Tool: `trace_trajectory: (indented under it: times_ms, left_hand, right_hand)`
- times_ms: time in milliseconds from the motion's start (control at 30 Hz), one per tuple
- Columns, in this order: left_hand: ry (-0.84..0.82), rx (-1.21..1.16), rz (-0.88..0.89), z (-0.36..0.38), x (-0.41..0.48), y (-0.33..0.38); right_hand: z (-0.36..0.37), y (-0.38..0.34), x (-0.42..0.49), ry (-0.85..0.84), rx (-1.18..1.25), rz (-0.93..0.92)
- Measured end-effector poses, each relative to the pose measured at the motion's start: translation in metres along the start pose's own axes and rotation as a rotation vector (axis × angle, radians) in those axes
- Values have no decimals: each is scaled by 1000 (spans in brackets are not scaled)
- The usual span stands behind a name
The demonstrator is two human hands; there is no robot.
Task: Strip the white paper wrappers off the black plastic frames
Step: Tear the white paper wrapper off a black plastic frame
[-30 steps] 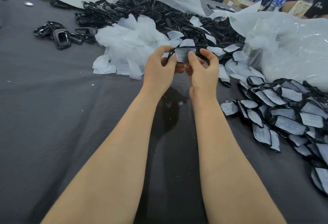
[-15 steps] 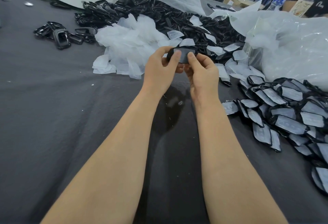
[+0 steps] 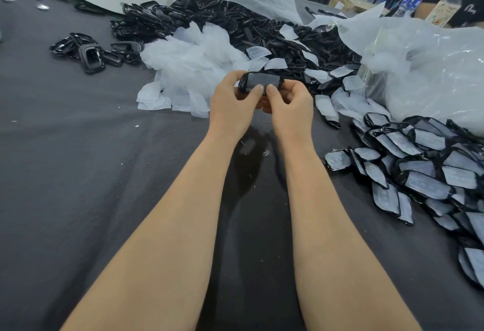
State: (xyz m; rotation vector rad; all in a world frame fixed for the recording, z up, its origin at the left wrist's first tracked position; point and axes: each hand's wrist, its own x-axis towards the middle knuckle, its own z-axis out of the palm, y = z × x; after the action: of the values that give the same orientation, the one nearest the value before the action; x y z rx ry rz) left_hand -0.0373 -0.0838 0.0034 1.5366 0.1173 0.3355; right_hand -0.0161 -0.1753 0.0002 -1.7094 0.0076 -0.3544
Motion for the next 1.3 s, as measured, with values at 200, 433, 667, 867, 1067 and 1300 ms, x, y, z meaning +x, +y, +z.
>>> trace_trajectory:
  times_ms: [200,433,667,867,1067,1300]
  left_hand:
    - [20,-3,-11,-2,3,-1]
    - [-37,14,-27,0,5,-2]
    - [-42,89,-11,0,3,-2]
    - [27,118,59,-2,1,-3]
    - [85,74,25,-3,2,-2]
    - [42,133,38,-1,3,-3]
  right_hand:
    - [1,-1,-1,-77,73,27]
    - [-1,0,1,-41,90,92]
    - [-1,-2,0,-2,57,115]
    - [0,-3,-2,-23,14,93]
    - [3,-4,-4,-53,-17,73]
    - [4,-4,-5,-41,32,98]
